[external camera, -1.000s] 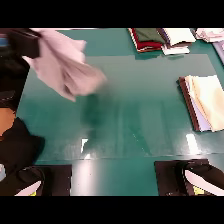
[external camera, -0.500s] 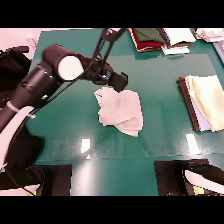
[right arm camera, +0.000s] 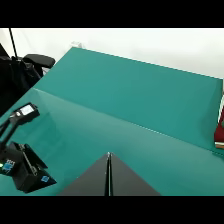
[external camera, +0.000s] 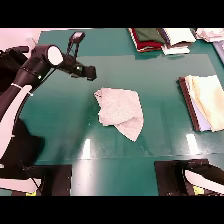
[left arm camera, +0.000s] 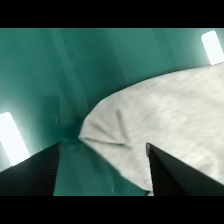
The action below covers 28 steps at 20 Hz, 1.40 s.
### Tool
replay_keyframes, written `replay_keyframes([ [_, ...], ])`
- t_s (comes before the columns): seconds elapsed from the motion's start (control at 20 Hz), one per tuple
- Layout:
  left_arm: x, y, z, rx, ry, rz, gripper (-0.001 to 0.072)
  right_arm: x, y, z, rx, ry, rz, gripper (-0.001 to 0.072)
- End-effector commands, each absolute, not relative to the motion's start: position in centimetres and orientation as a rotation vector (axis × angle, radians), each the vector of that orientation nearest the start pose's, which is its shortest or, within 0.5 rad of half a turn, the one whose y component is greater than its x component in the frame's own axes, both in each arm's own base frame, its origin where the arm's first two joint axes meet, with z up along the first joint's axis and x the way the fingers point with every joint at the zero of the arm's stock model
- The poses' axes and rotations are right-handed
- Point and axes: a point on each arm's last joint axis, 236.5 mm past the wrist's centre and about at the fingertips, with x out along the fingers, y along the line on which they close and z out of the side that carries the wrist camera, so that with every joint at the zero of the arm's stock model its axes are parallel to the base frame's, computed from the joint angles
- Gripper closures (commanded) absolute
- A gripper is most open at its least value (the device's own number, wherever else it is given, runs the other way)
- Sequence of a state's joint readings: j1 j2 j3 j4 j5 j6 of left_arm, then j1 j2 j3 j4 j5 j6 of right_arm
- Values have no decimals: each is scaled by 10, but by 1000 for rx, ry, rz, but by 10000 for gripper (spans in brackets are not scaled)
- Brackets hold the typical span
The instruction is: Fold the shirts.
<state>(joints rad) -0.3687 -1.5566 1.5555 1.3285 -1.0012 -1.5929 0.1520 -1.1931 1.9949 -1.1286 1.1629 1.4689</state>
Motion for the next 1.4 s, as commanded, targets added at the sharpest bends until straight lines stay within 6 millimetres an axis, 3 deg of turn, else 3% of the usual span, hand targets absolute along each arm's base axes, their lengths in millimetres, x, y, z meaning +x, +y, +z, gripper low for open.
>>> replay_keyframes([
  [0.0, 452, -216, -15, -162, 1217, -406, 91, 390, 155, 405, 117, 368, 541, 699],
  [0.15, 433, -239, -59, -233, 1333, -462, 91, 388, 155, 401, 113, 384, 544, 699],
  [0.25, 431, -253, -68, -268, 1343, -485, 91, 388, 155, 401, 113, 387, 545, 699],
  [0.4, 436, -276, -63, -277, 1285, -525, 92, 387, 155, 400, 112, 392, 546, 699],
  [0.45, 436, -281, -62, -270, 1273, -532, 207, 387, 155, 398, 110, 397, 547, 699],
  [0.55, 435, -283, -60, -267, 1272, -537, 641, 382, 155, 387, 93, 446, 548, 699],
  [0.6, 437, -280, -56, -264, 1274, -540, 687, 379, 149, 373, 65, 504, 531, 699],
  [0.7, 446, -269, -40, -242, 1254, -537, 687, 371, 135, 325, 52, 693, 476, 699],
  [0.75, 453, -261, -26, -203, 1225, -543, 688, 363, 129, 289, 58, 816, 460, 699],
  [0.95, 470, -227, 19, -53, 1120, -497, 687, 330, 111, 130, 151, 1196, 386, 699],
  [1.05, 470, -217, 29, -5, 1098, -478, 687, 303, 119, 49, 259, 1330, 374, 686],
  [1.15, 468, -214, 29, 8, 1107, -474, 687, 283, 138, -12, 420, 1399, 362, 277],
  [1.25, 467, -214, 29, 9, 1109, -475, 687, 270, 162, -50, 556, 1442, 365, 248],
  [1.35, 467, -214, 29, 8, 1111, -475, 687, 266, 194, -65, 618, 1456, 425, 250],
])
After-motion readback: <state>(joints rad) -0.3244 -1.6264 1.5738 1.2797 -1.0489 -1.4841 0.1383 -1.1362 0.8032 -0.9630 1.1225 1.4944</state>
